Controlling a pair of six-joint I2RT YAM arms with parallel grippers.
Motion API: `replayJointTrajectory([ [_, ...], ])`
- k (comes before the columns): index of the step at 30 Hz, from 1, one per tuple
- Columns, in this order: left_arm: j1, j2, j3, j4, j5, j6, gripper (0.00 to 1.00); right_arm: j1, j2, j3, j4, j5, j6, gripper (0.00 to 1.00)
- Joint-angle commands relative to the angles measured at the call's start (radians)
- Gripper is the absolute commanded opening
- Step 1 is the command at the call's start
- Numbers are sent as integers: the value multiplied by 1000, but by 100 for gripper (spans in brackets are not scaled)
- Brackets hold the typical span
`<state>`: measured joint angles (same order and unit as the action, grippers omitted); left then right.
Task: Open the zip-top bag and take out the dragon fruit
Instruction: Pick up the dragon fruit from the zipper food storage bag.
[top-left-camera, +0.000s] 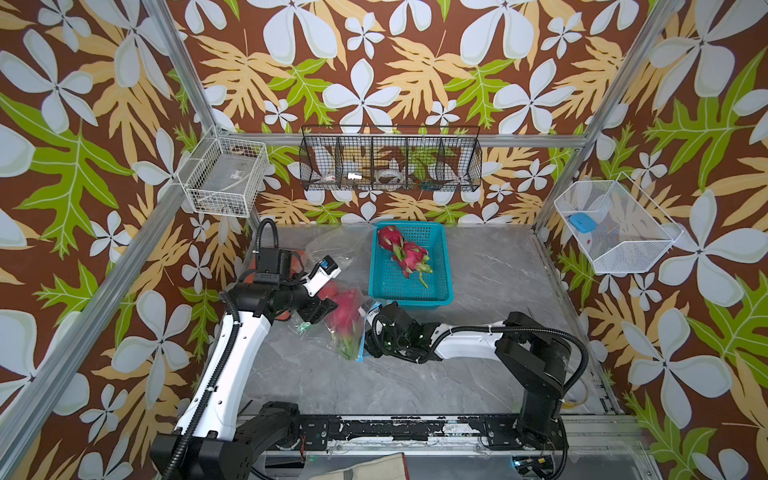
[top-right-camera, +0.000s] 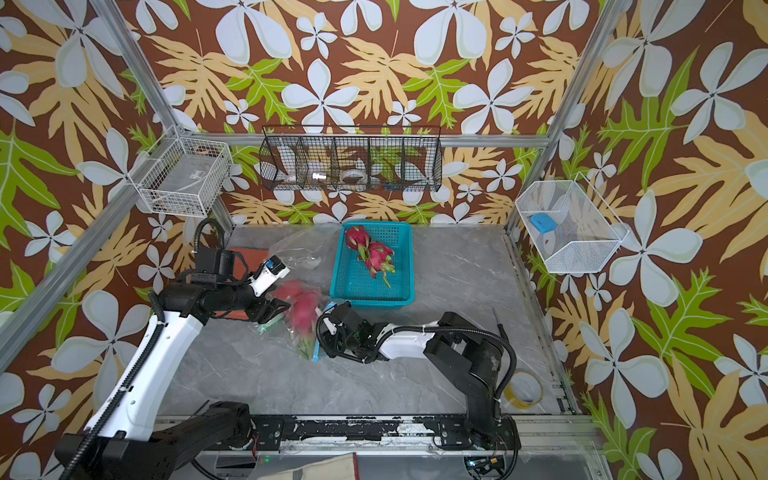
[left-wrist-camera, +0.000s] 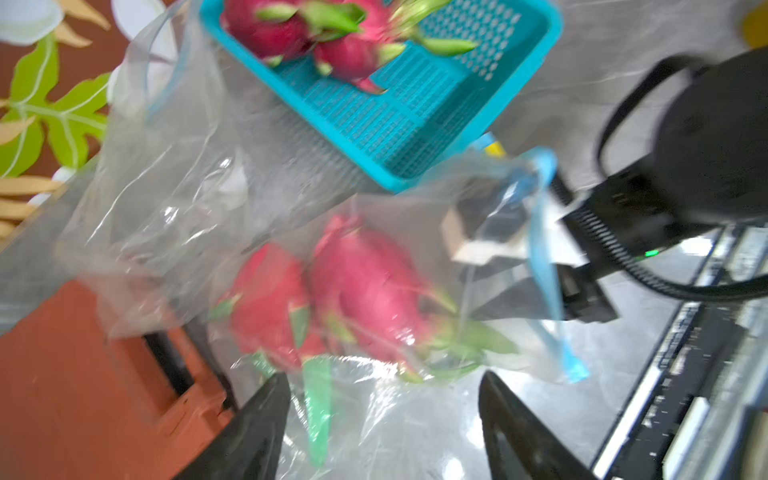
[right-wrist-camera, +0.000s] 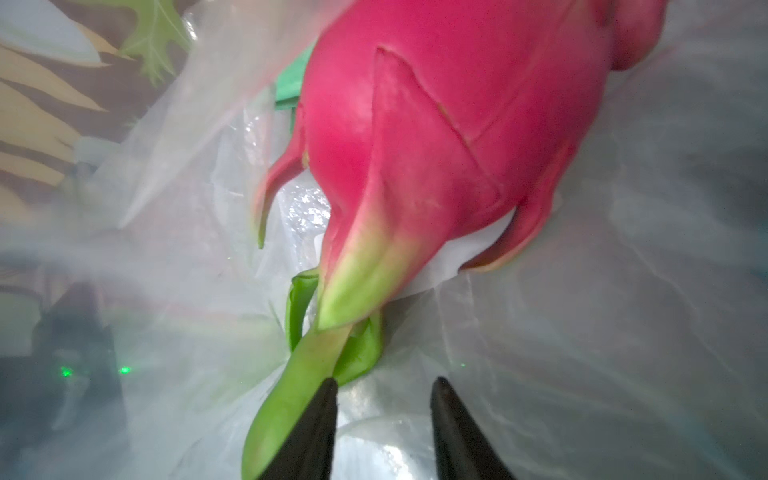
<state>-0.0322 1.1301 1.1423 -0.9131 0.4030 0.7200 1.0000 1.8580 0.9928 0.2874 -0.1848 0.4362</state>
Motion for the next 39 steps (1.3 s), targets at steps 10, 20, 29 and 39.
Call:
replayJointTrajectory([
  [10,16,6,-404,329,-118,87,59,5,10,-39,192,-84,-11,58],
  [20,-84,116,-505,491,-117,39,54,4,51,-44,260,-95,23,59],
  [29,-112,160,-498,515,-106,6,49,2,156,3,249,-47,31,56],
  [39,4,16,-426,260,-120,180,63,-26,105,-75,272,61,8,10],
])
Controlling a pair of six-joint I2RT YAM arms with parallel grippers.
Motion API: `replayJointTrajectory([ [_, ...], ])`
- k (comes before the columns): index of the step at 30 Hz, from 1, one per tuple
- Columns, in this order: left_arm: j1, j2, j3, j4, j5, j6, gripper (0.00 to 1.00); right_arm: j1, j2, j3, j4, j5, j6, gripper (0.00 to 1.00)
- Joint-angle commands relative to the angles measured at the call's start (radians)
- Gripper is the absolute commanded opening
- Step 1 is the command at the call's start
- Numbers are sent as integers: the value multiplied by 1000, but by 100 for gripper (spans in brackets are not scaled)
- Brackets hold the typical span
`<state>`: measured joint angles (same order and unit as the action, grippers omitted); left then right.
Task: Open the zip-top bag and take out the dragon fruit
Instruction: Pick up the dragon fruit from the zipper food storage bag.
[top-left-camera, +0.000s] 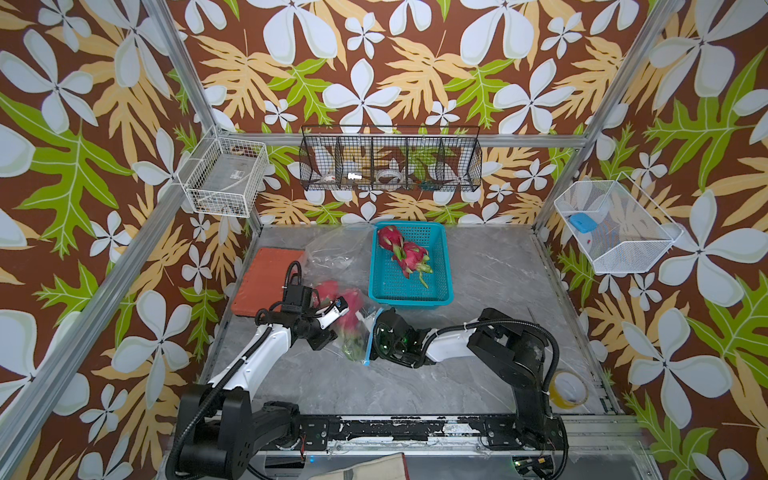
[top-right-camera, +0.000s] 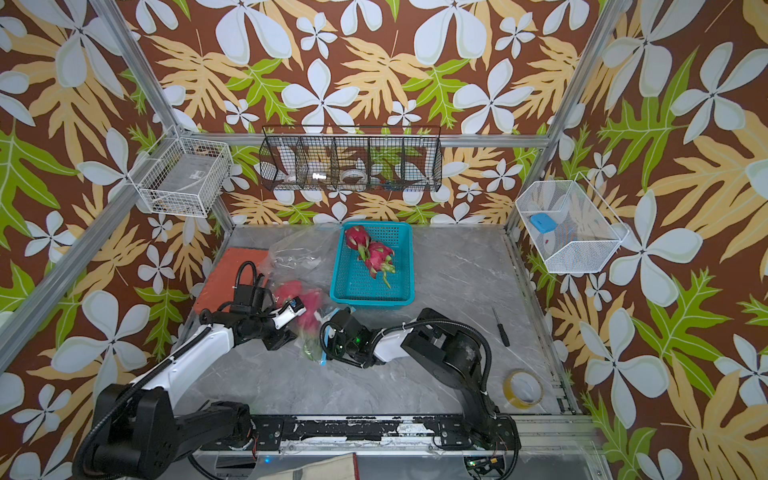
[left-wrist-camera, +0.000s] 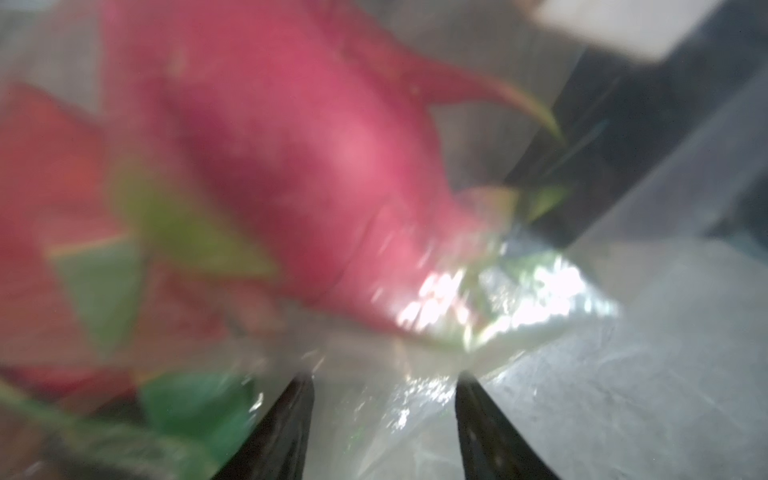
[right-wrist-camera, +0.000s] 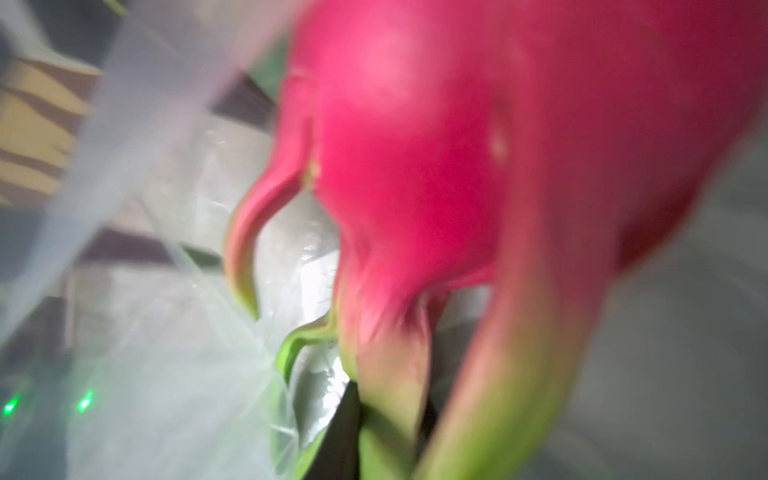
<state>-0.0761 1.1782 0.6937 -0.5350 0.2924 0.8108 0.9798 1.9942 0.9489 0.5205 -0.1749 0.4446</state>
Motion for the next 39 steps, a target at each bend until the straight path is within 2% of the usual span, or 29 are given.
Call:
replayJointTrajectory([
  [1,87,-46,39,-154,-16,111,66,-5,-43,-34,30,47,-8,6],
  [3,165,-62,60,-190,-30,133,70,-4,-53,-13,-22,44,-19,0],
  [7,285,-38,68,-199,-67,151,78,-5,-70,25,-103,46,-19,0],
  [10,300,-28,12,-55,-135,108,80,-4,-77,36,-120,36,15,0],
  [12,300,-27,-23,27,-139,84,78,-4,-72,55,-129,1,33,0],
  [19,271,18,-45,111,-86,34,55,-4,-126,36,-142,-40,30,0],
  [24,260,-9,-12,59,48,28,55,-4,-134,46,-173,-74,28,0],
  [26,245,-19,-1,51,58,33,50,-5,-126,70,-203,-78,25,0],
  [27,244,-34,0,75,59,23,43,-5,-121,102,-243,-76,22,0],
  [30,245,-77,-12,135,38,31,7,-5,-128,158,-317,-68,10,0],
  [31,245,-82,-18,145,22,39,0,-5,-138,159,-323,-63,4,0],
  [39,245,-82,-38,143,-157,96,0,-5,-223,110,-383,-100,-28,0],
])
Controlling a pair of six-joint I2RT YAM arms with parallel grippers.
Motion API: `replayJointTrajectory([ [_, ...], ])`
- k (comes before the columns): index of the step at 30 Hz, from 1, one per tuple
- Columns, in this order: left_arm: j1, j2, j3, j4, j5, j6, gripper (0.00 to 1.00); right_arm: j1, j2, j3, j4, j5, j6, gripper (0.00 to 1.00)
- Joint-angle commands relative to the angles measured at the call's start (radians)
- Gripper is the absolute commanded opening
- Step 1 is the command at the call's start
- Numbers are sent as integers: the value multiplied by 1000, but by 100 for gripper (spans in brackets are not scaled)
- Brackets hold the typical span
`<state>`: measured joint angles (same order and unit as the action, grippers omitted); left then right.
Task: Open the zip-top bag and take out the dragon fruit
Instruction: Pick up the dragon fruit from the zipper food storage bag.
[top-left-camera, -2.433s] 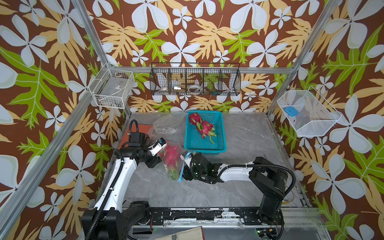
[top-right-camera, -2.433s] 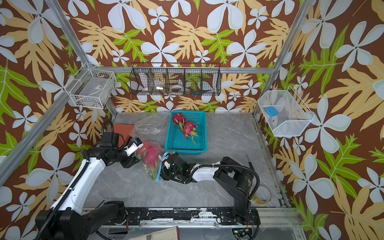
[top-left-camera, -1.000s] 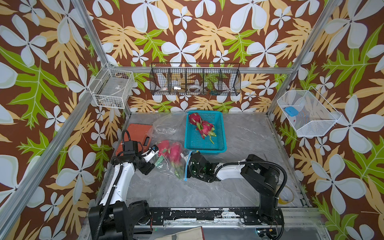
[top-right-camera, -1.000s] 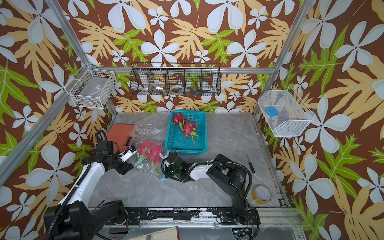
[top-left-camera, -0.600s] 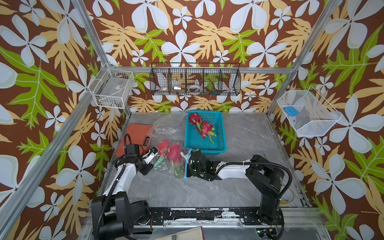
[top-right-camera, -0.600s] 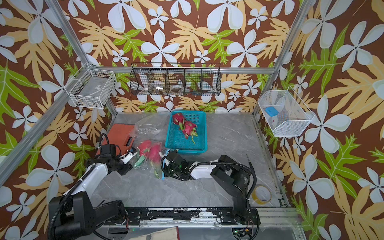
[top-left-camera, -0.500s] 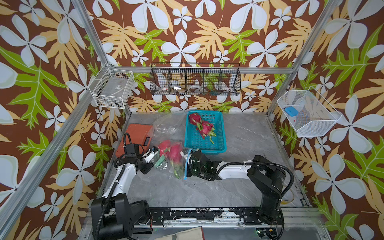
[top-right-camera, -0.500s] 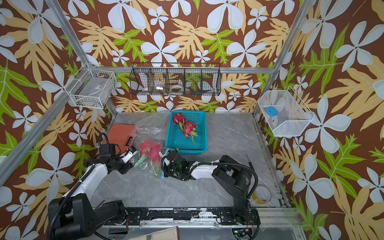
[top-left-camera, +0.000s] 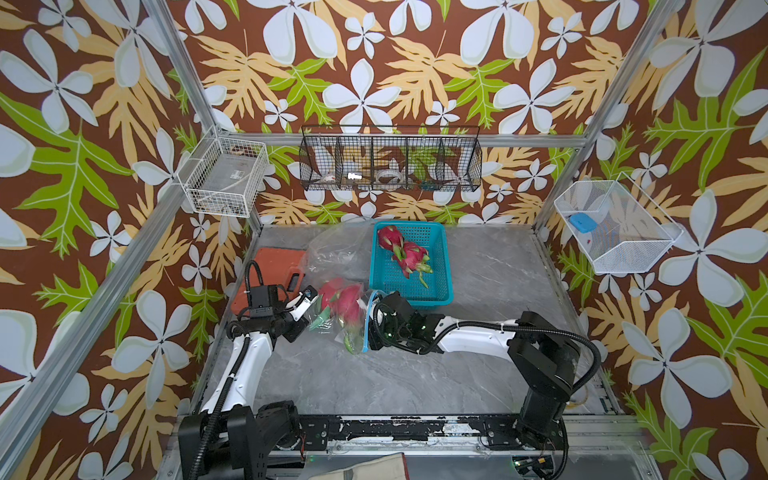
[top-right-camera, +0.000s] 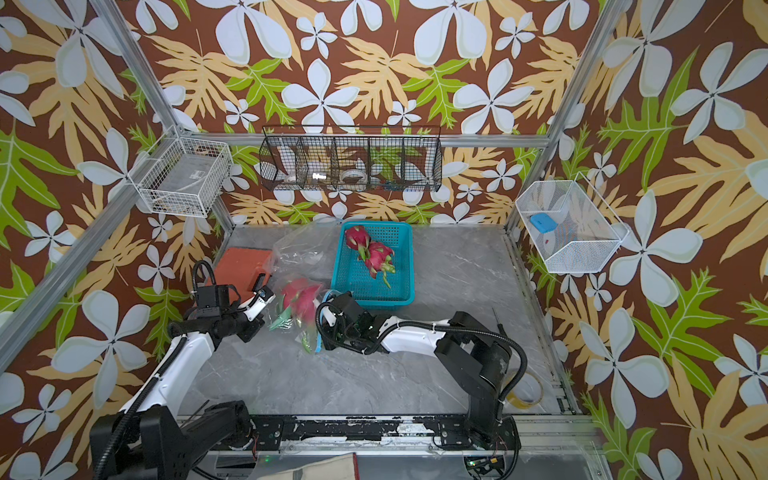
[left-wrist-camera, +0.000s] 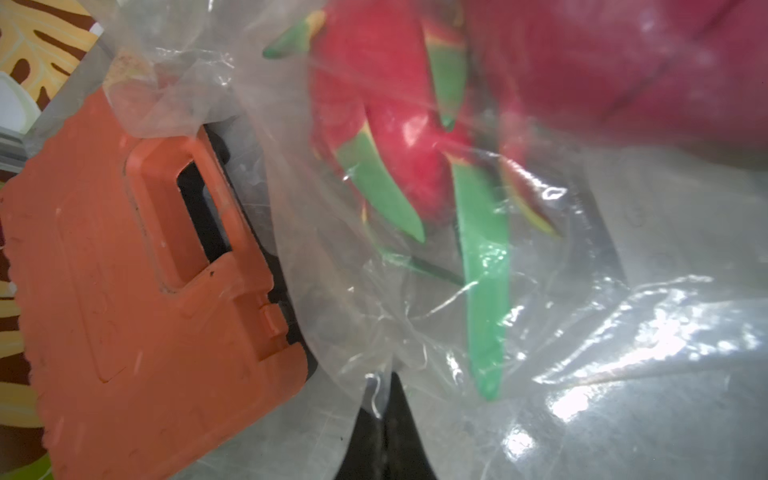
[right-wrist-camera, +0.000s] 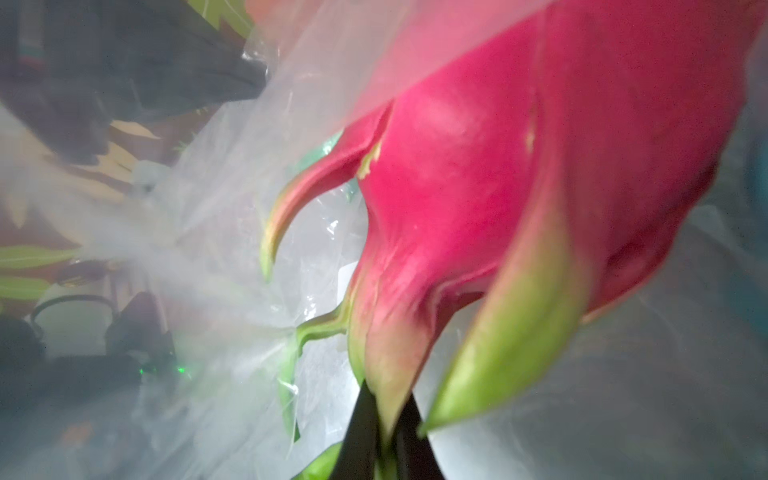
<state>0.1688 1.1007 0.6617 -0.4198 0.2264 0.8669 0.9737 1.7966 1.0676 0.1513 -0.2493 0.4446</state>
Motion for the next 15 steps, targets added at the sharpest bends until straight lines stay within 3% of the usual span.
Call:
replayJointTrajectory([
  [1,2,-7,-14,42,-114,49,0,2,-36,-15,-29,-27,-37,0],
  [8,18,16,-8,0,-111,59,0,1,-72,-44,-89,-28,-69,0],
  [15,31,1,-97,157,-299,198,0,2,-178,-126,-139,-58,-73,0],
])
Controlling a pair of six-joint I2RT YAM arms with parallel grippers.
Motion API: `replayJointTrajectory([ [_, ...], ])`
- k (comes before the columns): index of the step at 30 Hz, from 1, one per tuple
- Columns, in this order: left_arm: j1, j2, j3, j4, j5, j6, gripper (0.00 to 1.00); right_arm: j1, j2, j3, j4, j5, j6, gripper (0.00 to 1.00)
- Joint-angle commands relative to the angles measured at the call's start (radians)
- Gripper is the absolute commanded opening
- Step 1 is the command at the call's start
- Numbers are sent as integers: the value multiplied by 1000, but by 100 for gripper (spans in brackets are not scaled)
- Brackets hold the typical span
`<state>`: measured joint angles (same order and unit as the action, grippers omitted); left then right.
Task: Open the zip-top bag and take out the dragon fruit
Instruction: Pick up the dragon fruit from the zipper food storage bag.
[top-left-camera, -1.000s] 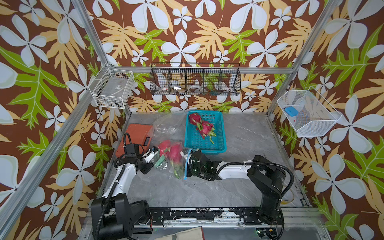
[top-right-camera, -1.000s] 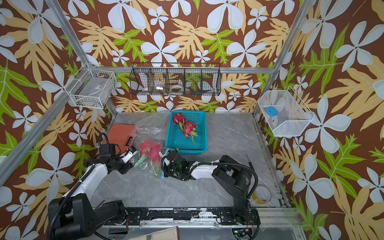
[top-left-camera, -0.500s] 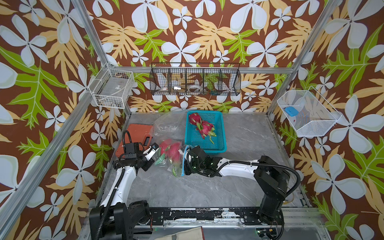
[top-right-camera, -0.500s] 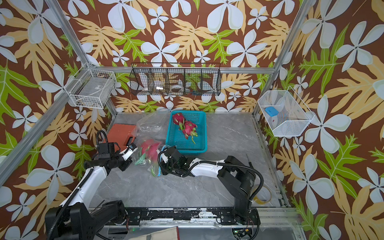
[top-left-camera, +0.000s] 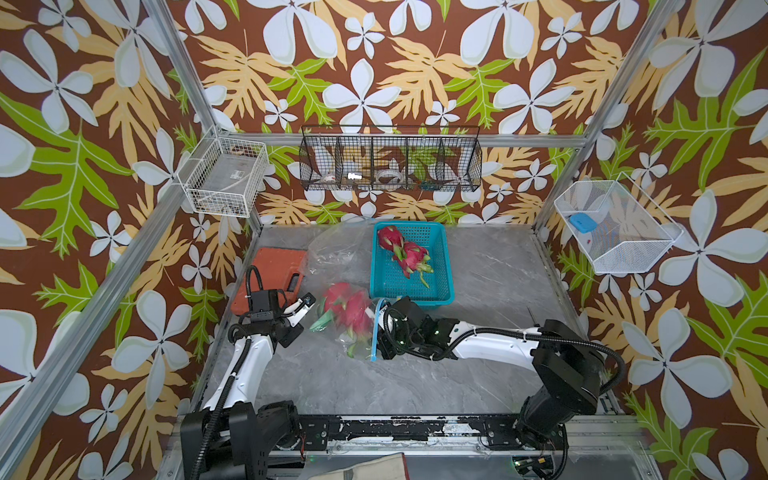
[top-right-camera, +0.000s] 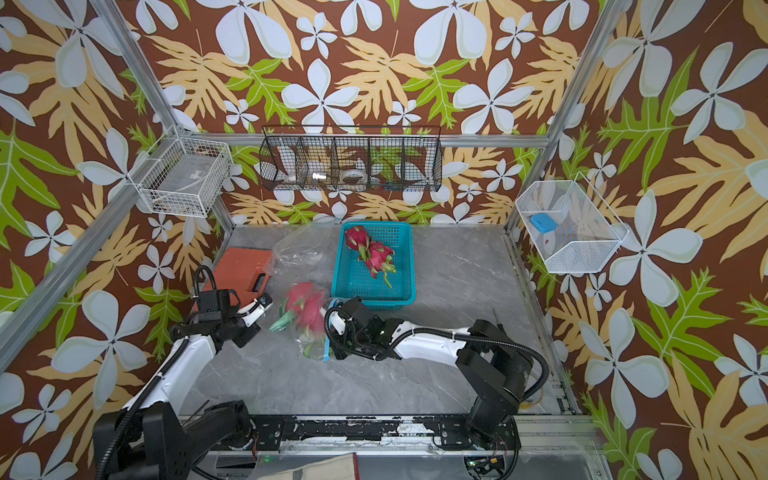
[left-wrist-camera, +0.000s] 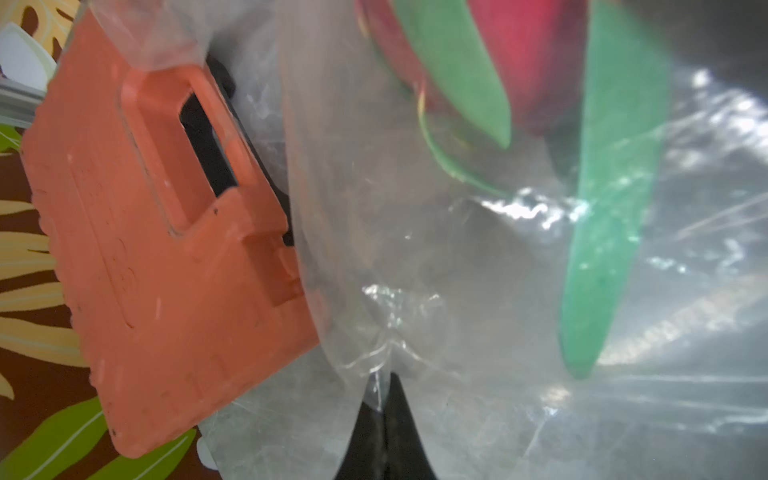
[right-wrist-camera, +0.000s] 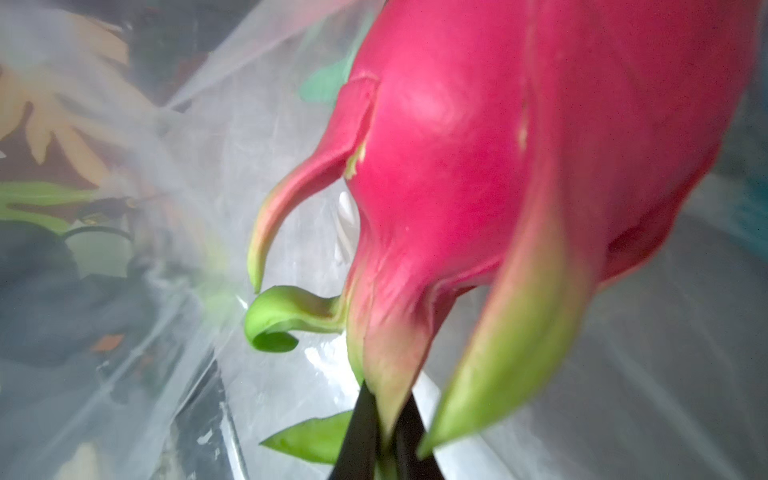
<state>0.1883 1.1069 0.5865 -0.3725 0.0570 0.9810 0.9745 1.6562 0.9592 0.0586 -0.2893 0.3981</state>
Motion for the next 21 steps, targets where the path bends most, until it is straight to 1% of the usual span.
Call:
replayJointTrajectory([
  [1,19,-3,-29,130,-142,98,0,1,-64,-34,-59,-24,-38,0],
  [3,31,14,-27,154,-160,100,0,1,-110,-57,-97,-56,-69,0],
  [6,34,45,7,131,-161,77,0,1,-146,-72,-148,-110,-104,0],
  [9,33,54,34,124,-150,45,0,1,-154,-71,-195,-118,-123,0],
  [11,34,41,86,16,-62,3,0,1,-143,-69,-173,-103,-110,0],
  [12,33,35,125,-73,17,-30,0,0,-131,-68,-147,-100,-98,0],
  [13,34,33,161,-170,100,-60,7,0,-112,-62,-127,-86,-87,0],
  [14,32,36,187,-245,163,-79,24,1,-91,-52,-123,-72,-82,0],
  [15,28,46,213,-318,225,-98,46,1,-66,-35,-124,-63,-85,0],
  [16,24,58,229,-368,271,-111,61,0,-44,-22,-118,-60,-88,0],
  [18,14,93,240,-430,314,-114,79,1,-18,-16,-99,-56,-84,0],
  [19,4,113,237,-440,316,-114,85,1,-7,-12,-90,-60,-83,0],
  [21,-13,151,223,-434,308,-120,89,1,8,-11,-76,-65,-75,0],
])
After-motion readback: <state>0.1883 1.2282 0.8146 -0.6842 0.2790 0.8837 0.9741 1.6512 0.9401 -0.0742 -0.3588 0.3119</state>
